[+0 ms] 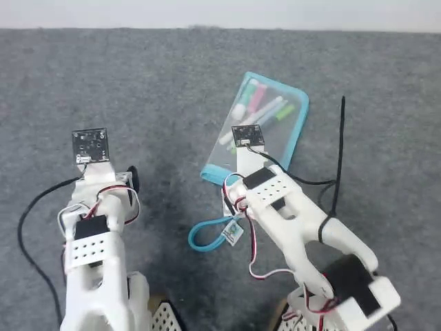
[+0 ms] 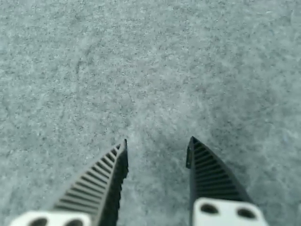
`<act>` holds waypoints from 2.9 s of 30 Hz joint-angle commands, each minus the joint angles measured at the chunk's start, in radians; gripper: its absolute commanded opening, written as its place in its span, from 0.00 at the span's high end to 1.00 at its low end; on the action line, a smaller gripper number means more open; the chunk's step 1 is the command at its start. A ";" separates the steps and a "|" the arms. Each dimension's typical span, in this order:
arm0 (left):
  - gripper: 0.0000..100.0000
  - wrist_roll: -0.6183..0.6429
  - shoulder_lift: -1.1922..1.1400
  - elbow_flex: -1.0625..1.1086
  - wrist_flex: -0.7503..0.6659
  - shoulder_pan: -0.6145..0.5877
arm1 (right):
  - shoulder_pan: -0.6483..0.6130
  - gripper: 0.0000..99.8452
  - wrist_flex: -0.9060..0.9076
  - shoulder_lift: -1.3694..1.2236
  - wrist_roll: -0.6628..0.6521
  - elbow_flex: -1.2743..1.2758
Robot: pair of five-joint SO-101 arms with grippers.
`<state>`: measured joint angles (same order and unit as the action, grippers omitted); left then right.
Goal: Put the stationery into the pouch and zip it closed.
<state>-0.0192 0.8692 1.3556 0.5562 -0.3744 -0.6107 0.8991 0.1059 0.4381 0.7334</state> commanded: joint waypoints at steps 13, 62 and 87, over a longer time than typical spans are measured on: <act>0.80 -0.009 0.048 -0.007 -0.037 0.011 | 0.116 0.89 -0.082 -0.120 0.055 -0.029; 0.71 -0.172 0.893 0.068 0.480 0.534 | 0.114 0.99 0.352 0.835 -0.756 0.103; 0.85 -0.169 0.307 0.070 -0.025 0.491 | -0.018 0.99 0.504 1.021 -0.833 0.109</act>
<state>-0.1757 1.2190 1.4354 0.6099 0.0859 -0.6245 1.3871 1.0925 -0.3782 0.8485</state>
